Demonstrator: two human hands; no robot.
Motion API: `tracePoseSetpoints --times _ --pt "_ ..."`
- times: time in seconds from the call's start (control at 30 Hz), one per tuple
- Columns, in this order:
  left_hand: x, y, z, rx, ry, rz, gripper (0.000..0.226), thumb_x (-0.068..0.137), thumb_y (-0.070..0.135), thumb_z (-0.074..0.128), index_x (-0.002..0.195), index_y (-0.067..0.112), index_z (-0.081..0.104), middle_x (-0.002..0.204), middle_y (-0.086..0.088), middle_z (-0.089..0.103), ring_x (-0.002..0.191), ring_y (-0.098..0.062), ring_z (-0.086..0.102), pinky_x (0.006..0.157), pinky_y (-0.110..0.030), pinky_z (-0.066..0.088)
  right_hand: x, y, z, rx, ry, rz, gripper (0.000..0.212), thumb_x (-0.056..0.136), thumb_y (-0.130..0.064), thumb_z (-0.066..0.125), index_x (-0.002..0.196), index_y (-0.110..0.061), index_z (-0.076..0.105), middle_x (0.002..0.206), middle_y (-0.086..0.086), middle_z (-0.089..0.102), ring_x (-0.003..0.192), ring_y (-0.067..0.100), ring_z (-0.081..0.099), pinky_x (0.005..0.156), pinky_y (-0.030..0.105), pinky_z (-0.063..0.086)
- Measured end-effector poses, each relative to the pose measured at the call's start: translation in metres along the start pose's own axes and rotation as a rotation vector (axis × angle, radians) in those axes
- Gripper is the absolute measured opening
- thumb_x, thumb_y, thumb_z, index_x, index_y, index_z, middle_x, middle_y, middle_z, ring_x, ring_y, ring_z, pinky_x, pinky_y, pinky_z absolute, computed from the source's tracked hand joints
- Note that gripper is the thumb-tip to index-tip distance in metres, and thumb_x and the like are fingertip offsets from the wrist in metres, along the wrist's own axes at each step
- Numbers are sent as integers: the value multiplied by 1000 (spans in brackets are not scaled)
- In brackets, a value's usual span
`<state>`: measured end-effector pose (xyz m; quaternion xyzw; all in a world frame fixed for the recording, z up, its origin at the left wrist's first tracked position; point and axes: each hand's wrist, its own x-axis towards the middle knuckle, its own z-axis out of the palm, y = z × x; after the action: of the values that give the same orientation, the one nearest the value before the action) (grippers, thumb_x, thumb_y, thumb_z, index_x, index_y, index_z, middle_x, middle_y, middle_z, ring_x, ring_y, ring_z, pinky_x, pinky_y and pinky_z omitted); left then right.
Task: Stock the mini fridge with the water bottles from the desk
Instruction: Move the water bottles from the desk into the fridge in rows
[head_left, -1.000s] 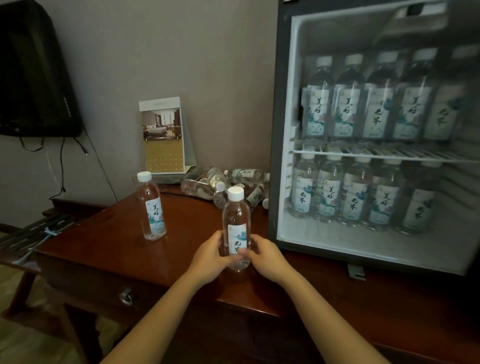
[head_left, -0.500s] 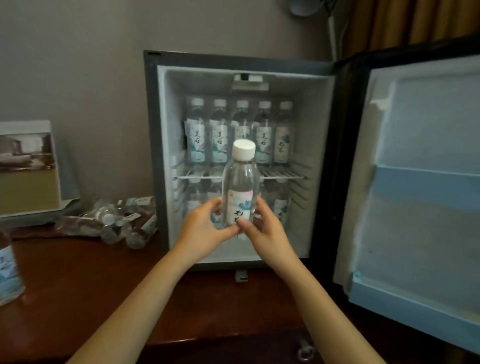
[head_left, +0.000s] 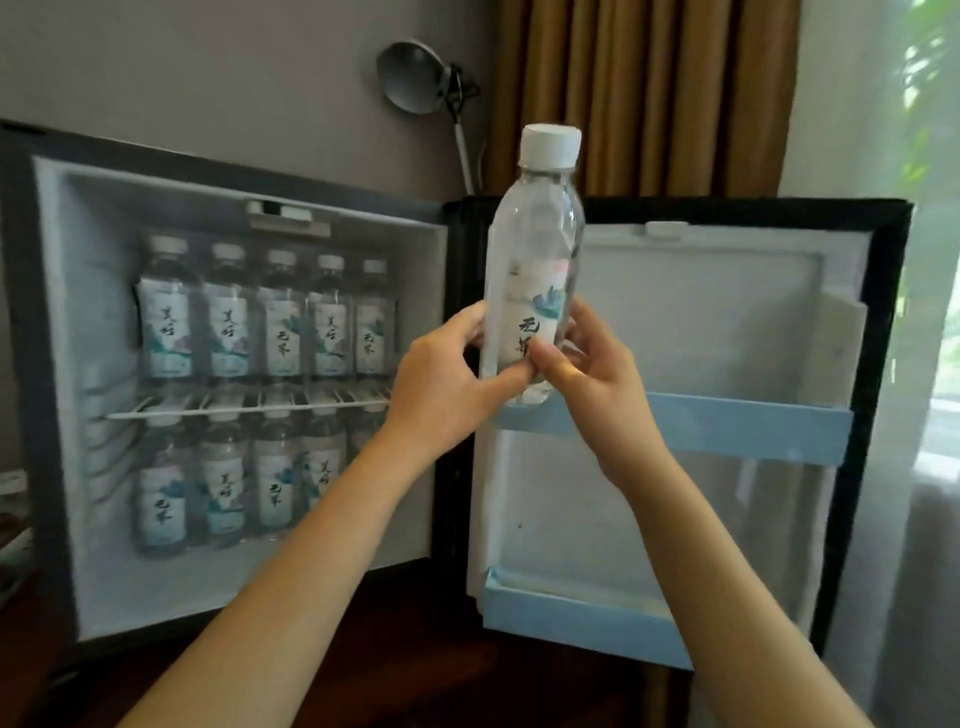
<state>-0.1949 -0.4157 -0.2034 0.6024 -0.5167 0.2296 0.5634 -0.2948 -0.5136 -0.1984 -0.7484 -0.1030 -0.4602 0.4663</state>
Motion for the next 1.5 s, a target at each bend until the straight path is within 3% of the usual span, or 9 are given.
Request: tracePoseSetpoints --times 0.1,0.3,0.47,0.67,0.9,1.0,1.17,1.33,1.5 --pt "13 8 13 12 -12 10 53 73 47 70 120 26 57 100 19 64 93 6 60 77 -5 44 9 -5 -16 -31 18 -11 33 93 -3 50 124 -16 49 106 9 63 85 3 67 71 17 53" --pt "29 0 35 68 -34 -23 51 77 47 67 121 25 56 104 10 68 97 -2 62 84 -30 53 24 8 -35 -92 32 41 39 94 -11 52 132 -17 46 102 9 68 87 12 69 77 25 56" --pt "30 -2 46 163 30 4 52 80 59 56 119 26 54 90 10 69 77 -3 64 72 -33 56 35 19 -38 -138 30 133 48 97 -28 47 142 -23 32 106 6 68 93 12 67 84 28 54" --pt "38 -4 54 364 1 43 59 84 59 50 130 23 45 96 5 68 81 -12 63 80 -38 51 46 24 -47 -105 11 214 45 99 -25 42 142 -24 30 95 -3 68 93 11 66 89 35 52" --pt "42 -4 62 564 -14 20 70 88 55 43 143 14 28 79 -1 56 74 -17 54 63 -27 37 50 28 -50 -153 -4 244 43 99 -20 42 141 -20 31 91 -9 60 79 0 59 59 9 45" --pt "42 -1 63 614 -3 10 71 90 51 44 146 12 23 90 -7 63 85 -21 59 67 -28 37 50 29 -54 -165 -39 251 46 97 -16 46 140 -22 30 88 -13 57 74 -3 60 57 5 45" --pt "37 -2 61 670 -3 28 55 90 48 49 133 14 44 93 -7 68 89 -25 63 73 -36 46 51 32 -57 -242 -69 242 44 93 -10 53 134 -16 38 86 -10 58 78 3 59 68 15 50" --pt "31 -9 54 517 25 -16 44 81 48 63 105 12 65 89 -6 72 85 -20 67 78 -39 53 56 38 -52 -410 -49 252 36 95 -25 49 130 -16 45 86 -1 59 88 22 60 86 41 51" --pt "23 -6 49 360 118 18 39 78 33 72 110 12 68 91 -9 74 87 -20 69 82 -38 53 53 37 -50 -460 -39 231 47 94 -32 52 136 -16 38 99 10 62 96 27 60 89 47 49"
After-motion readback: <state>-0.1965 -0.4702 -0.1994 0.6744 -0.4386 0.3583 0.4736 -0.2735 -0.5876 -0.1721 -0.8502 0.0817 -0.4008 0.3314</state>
